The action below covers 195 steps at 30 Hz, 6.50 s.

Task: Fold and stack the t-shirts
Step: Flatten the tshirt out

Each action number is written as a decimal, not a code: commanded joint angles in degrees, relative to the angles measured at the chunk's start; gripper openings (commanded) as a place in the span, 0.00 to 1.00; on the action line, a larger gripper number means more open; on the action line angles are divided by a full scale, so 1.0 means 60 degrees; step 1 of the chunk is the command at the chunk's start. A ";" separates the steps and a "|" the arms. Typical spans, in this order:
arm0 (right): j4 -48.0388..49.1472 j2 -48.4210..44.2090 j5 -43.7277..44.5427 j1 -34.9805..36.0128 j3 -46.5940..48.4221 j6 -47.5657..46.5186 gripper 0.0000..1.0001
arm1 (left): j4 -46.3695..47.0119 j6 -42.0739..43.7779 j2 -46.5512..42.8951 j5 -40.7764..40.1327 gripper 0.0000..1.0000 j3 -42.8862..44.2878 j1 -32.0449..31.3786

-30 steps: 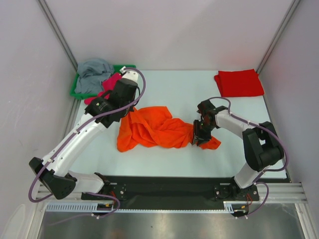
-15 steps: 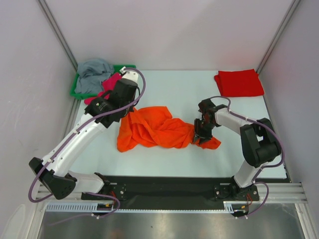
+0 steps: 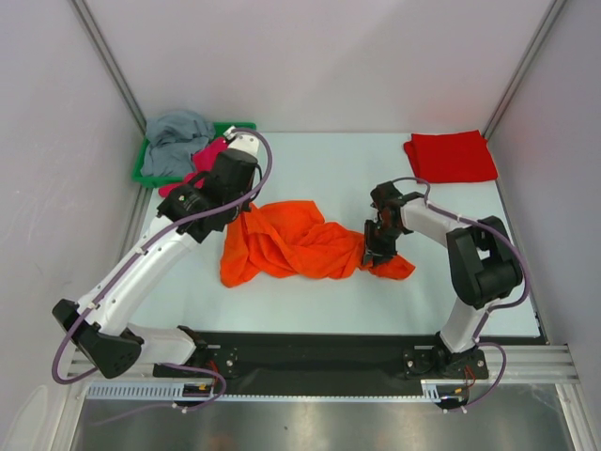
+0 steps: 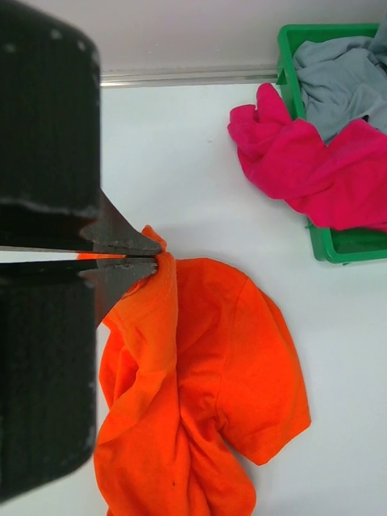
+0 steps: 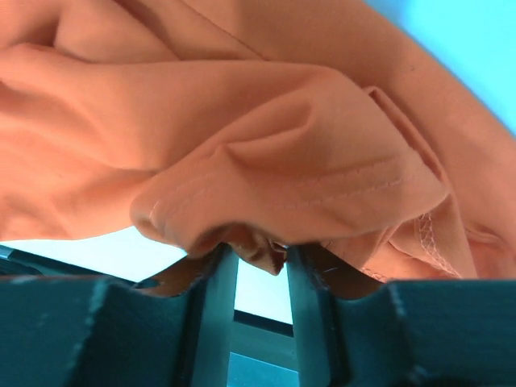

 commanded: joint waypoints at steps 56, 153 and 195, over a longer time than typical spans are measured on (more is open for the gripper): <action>-0.5450 -0.6355 0.1660 -0.0078 1.1300 0.1107 0.00 | 0.1657 0.0956 -0.2944 0.3931 0.00 0.6612 0.0094; -0.3885 -0.5492 0.1322 -0.4356 0.2976 0.1181 0.00 | 0.4731 -0.2198 -0.5187 0.4622 0.00 -0.3751 0.1163; -0.4136 -0.6780 0.0517 -0.4282 0.6435 0.1167 0.00 | 0.6019 -0.0319 -0.2418 0.8516 0.00 0.2926 0.2554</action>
